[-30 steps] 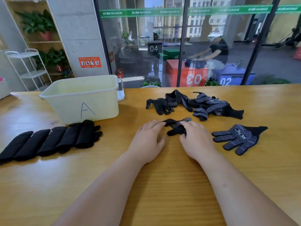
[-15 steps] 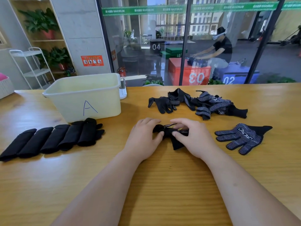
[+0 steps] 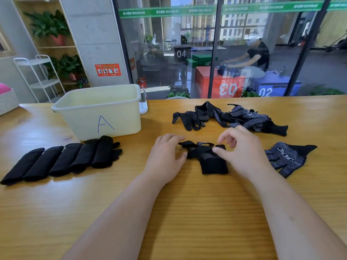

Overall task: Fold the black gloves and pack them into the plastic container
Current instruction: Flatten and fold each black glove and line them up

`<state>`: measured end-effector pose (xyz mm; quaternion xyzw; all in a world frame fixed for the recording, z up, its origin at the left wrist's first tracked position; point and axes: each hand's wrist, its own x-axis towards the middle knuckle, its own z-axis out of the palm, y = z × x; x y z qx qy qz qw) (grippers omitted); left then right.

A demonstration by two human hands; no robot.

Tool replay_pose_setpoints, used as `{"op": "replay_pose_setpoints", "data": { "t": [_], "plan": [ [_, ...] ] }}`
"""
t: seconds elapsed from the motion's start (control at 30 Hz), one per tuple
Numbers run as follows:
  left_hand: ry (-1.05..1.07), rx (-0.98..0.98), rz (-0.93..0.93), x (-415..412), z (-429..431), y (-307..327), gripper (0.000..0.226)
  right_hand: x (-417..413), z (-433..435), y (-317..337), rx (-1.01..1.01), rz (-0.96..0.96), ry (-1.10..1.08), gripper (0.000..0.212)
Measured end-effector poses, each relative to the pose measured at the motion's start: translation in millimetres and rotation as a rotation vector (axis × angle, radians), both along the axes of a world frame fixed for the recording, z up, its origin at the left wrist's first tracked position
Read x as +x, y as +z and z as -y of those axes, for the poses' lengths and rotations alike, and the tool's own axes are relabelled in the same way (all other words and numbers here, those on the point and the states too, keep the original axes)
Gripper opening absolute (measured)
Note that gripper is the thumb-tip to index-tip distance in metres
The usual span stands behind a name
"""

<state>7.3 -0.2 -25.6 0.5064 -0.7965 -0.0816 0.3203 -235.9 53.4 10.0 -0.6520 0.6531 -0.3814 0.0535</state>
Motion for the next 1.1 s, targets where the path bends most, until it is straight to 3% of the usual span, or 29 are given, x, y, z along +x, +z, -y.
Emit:
{"op": "replay_pose_setpoints", "data": {
  "t": [0.1,0.23,0.3,0.43,0.6,0.73,0.9,1.1],
  "plan": [
    [0.007,0.002,-0.003,0.4,-0.2,-0.2,0.05,-1.7,-11.4,10.8,0.042,0.007,0.156,0.036],
    [0.01,0.011,-0.008,1.2,-1.3,1.5,0.049,-1.8,-10.7,7.3,0.338,-0.274,0.223,0.039],
    [0.012,0.023,-0.006,1.6,-0.9,2.9,0.048,-1.7,-9.8,6.8,0.362,-0.36,0.192,0.032],
    [0.006,0.036,-0.026,2.6,-0.6,2.6,0.045,-2.4,-7.7,6.5,0.267,-0.435,0.113,0.01],
    [0.064,0.008,-0.108,5.9,0.8,9.1,0.041,6.3,-11.5,34.7,-0.153,-0.075,0.135,0.009],
    [0.122,0.013,-0.209,12.5,2.9,13.5,0.036,15.7,-18.0,83.0,-0.15,0.08,0.203,0.015],
    [0.171,0.042,-0.295,18.7,7.0,15.2,0.034,25.3,2.4,117.3,-0.04,0.044,0.234,0.016],
    [0.184,0.045,-0.385,22.2,10.8,12.4,0.031,38.5,23.0,124.1,-0.424,-0.131,0.192,0.017]
  ]
}}
